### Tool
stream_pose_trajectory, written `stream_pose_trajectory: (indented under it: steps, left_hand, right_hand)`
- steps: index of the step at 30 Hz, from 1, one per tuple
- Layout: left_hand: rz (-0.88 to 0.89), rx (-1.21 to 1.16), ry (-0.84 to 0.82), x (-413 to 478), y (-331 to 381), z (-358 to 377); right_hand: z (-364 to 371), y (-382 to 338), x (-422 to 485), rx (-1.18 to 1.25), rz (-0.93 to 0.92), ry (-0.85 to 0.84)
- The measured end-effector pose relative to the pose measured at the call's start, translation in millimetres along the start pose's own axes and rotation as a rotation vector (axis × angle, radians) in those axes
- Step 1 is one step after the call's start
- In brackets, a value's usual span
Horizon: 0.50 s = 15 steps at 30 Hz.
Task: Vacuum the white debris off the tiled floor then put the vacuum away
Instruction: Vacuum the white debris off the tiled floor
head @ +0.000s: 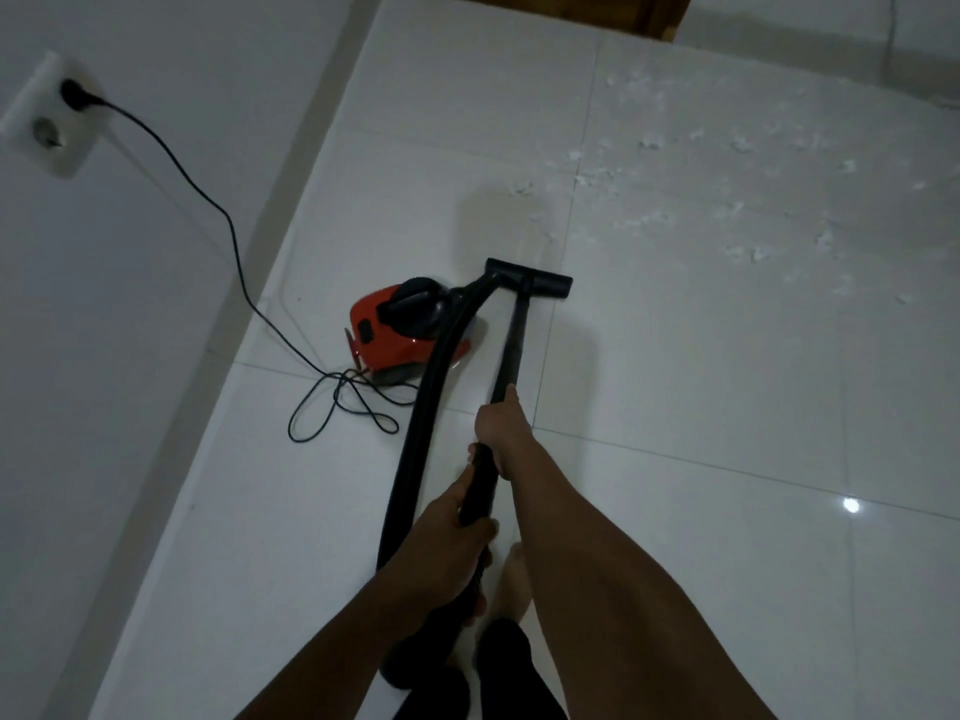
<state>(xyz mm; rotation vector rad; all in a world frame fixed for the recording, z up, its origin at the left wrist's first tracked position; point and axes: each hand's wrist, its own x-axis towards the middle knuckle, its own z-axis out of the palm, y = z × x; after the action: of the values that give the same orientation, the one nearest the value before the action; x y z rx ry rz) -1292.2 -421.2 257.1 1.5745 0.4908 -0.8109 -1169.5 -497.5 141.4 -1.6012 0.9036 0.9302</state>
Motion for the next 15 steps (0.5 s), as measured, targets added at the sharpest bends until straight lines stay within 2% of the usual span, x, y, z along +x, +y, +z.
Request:
stream_pose_trajectory:
  steps: [8, 15]
  left_hand:
    - [0.032, 0.004, -0.024, 24.3, 4.4, 19.9]
    - [0.041, -0.081, -0.003, 76.9, 43.9, 46.9]
  right_hand:
    - [-20.5, -4.5, 20.3, -0.054, -0.033, 0.002]
    - [-55.9, -55.6, 59.1, -0.096, -0.025, -0.009]
